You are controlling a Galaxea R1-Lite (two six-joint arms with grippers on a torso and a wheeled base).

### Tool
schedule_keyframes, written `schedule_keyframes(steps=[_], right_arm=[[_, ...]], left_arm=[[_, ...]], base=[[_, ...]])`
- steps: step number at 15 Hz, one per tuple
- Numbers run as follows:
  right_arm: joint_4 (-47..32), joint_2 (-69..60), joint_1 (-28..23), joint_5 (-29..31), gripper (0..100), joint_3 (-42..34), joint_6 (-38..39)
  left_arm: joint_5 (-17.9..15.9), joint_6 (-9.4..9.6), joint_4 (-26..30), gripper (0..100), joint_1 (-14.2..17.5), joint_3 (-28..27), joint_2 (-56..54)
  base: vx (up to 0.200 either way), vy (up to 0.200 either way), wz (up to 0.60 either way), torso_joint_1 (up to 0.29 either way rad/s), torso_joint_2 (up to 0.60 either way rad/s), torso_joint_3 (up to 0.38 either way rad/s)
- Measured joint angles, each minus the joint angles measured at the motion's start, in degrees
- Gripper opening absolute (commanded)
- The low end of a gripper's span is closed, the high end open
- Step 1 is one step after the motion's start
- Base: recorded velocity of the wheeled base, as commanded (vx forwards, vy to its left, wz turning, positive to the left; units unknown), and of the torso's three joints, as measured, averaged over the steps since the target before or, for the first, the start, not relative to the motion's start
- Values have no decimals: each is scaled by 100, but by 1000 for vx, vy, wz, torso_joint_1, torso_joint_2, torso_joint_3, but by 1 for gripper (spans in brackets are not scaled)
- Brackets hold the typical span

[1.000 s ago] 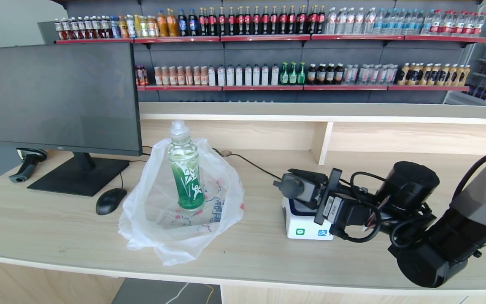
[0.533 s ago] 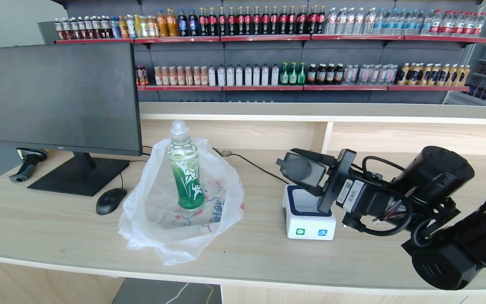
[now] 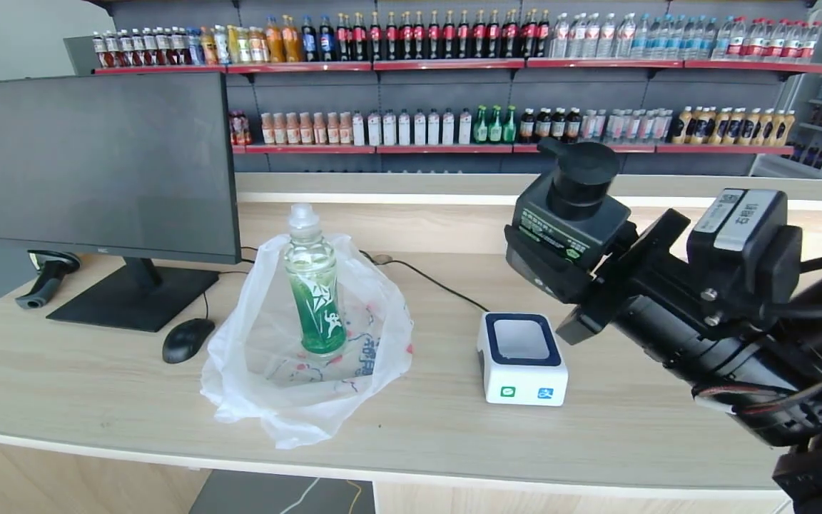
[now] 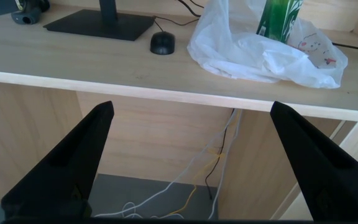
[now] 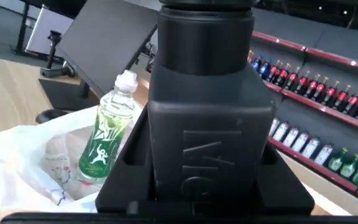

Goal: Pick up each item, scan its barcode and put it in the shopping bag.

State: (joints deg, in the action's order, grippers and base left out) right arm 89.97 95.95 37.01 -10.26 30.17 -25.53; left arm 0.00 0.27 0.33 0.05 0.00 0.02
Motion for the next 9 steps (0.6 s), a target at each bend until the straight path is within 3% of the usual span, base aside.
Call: schedule_keyframes(steps=[4,9], right_arm=[[-5,-456,129,1598,0,-879,1694],[-6,-391,99,1858,0,-1428,2392]], left_arm=[[0,6,0,100,-5,0,0],[0,0,2,100,0,0,0]], base=[[0,0,0,0,0,0],[0,0,0,0,0,0]])
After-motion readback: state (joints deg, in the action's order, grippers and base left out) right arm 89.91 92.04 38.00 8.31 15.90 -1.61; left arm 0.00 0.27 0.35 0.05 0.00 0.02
